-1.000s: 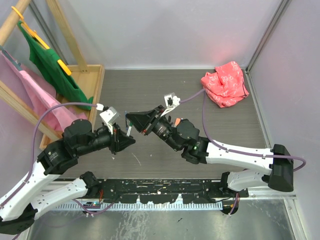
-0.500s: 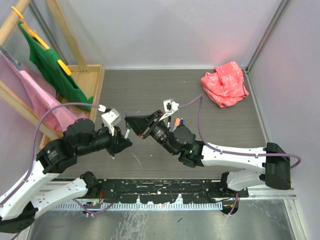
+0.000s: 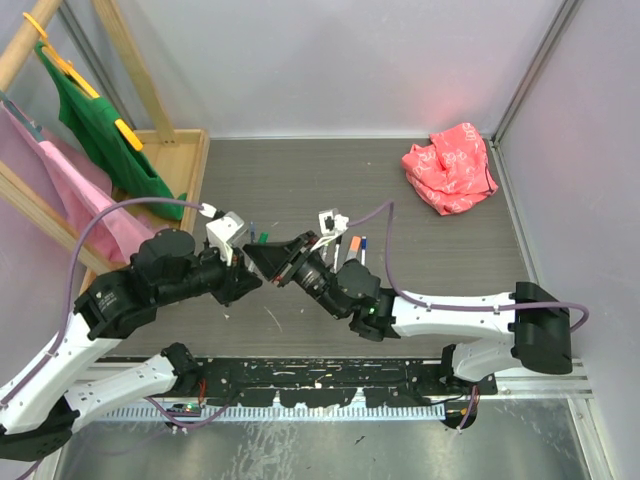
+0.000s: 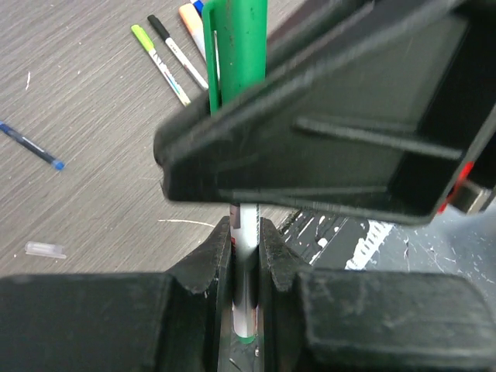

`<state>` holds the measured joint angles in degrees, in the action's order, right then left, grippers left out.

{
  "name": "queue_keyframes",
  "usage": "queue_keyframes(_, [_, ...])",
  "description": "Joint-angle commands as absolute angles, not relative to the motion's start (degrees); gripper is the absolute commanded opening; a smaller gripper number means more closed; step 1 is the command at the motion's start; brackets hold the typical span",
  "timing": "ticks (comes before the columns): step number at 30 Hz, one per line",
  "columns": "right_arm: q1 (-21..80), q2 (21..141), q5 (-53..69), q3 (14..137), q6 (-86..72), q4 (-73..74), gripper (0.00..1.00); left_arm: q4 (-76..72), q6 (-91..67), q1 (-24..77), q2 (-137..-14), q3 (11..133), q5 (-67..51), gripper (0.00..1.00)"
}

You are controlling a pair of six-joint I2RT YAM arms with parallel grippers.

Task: Insert the pens into the pen caps
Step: Press the pen cap onto the pen.

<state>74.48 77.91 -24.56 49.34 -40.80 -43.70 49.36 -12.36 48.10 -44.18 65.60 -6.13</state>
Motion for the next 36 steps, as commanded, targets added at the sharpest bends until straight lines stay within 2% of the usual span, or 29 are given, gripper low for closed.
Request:
queue_keyframes(1, [81.98,83.30,-10.72,45.42,-41.84,-26.55,0.00,19.41,-11.19,46.76,-44.60,72.51,-1.64,0.00])
queue_keyframes(8, [84.24,79.32,-14.97,44.18,-41.71,-25.09,0.00,18.90,-12.62,46.73,-43.63,71.88,-2.72,0.00])
queue_keyframes(18, [82.86,70.07,-22.68,52.59,-31.46,-14.74,0.01,19.30,-11.91,46.71,-41.65,68.52,-9.01,0.00])
queue_keyframes(30, [80.59,56.71,-25.23,57.83,-18.55,-10.00,0.47,14.39,-11.91,46.71,-39.20,61.69,-13.89,0.00])
queue_keyframes(36, [80.59,49.97,-30.97,57.34,-15.01,-7.03,0.56,12.90,-12.67,46.71,-38.20,59.05,-15.99,0.00])
